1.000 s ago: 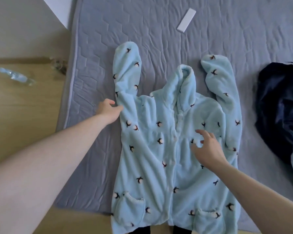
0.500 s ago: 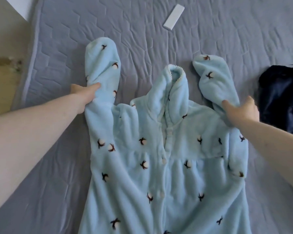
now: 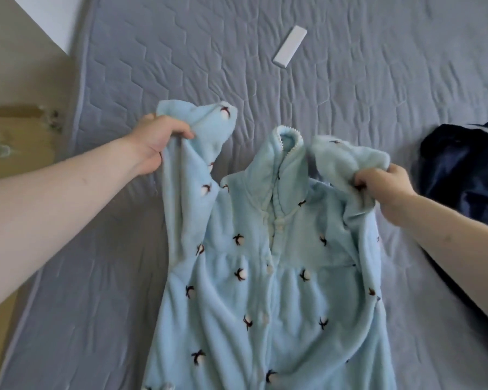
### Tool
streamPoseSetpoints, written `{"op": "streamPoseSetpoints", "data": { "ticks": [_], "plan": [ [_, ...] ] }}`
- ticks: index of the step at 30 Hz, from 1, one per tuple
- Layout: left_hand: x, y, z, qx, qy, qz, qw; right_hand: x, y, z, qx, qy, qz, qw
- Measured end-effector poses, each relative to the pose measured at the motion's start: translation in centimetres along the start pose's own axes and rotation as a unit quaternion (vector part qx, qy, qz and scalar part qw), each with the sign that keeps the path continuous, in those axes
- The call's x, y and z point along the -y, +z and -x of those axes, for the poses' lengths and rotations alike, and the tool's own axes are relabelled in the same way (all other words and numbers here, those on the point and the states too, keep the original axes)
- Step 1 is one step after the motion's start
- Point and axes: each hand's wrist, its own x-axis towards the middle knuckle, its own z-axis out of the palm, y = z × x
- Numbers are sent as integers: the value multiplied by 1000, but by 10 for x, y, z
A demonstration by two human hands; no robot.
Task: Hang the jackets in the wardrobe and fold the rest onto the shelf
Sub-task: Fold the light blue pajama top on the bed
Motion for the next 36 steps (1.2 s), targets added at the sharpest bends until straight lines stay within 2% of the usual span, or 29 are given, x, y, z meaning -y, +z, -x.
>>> {"op": "streamPoseSetpoints", "data": {
  "ticks": [3, 5, 6, 8, 10, 14, 16, 18, 19, 21, 24, 26, 27, 28, 29, 31, 32, 34, 36],
  "plan": [
    [-15, -1, 45, 59, 55, -1, 997, 13, -14, 33, 37, -82, 8, 996],
    [-21, -4, 76, 76, 101, -8, 992, 23, -23, 58, 93, -116, -26, 989],
    [-23, -6, 91, 78, 119, -29, 989, 26, -26, 70, 124, -111, -47, 985],
    [-20, -12, 120, 71, 146, -140, 977, 30, -32, 99, 159, -97, -40, 982],
    [-10, -15, 149, 69, 205, -285, 934, 27, -41, 123, 171, -132, 22, 976],
    [34, -20, 201, 160, 343, -424, 823, 0, -55, 167, 168, -259, 171, 936],
    [64, -23, 222, 218, 379, -477, 762, -22, -61, 186, 182, -328, 246, 894],
    [98, -25, 240, 284, 418, -517, 691, -53, -67, 200, 230, -392, 310, 835],
    [117, -26, 248, 311, 431, -533, 659, -69, -71, 207, 262, -398, 349, 807],
    [159, -27, 263, 348, 435, -554, 619, -106, -75, 219, 317, -375, 436, 754],
    [222, -28, 282, 359, 393, -609, 588, -163, -76, 236, 383, -297, 574, 660],
    [255, -28, 294, 354, 313, -643, 603, -195, -75, 247, 390, -227, 621, 640],
    [267, -29, 298, 352, 272, -644, 622, -207, -74, 253, 381, -199, 618, 658],
    [276, -29, 301, 341, 242, -628, 656, -217, -73, 258, 359, -172, 596, 698],
    [280, -29, 302, 311, 222, -596, 706, -223, -72, 262, 323, -147, 559, 749],
    [280, -30, 295, 173, 188, -512, 820, -231, -71, 267, 211, -120, 461, 853],
    [278, -31, 288, 87, 160, -470, 864, -233, -70, 267, 148, -107, 413, 892],
    [273, -33, 268, -51, 71, -391, 916, -234, -69, 261, 51, -41, 338, 939],
    [271, -37, 247, -103, -65, -335, 934, -234, -70, 248, 20, 57, 307, 950]
  ]
}}
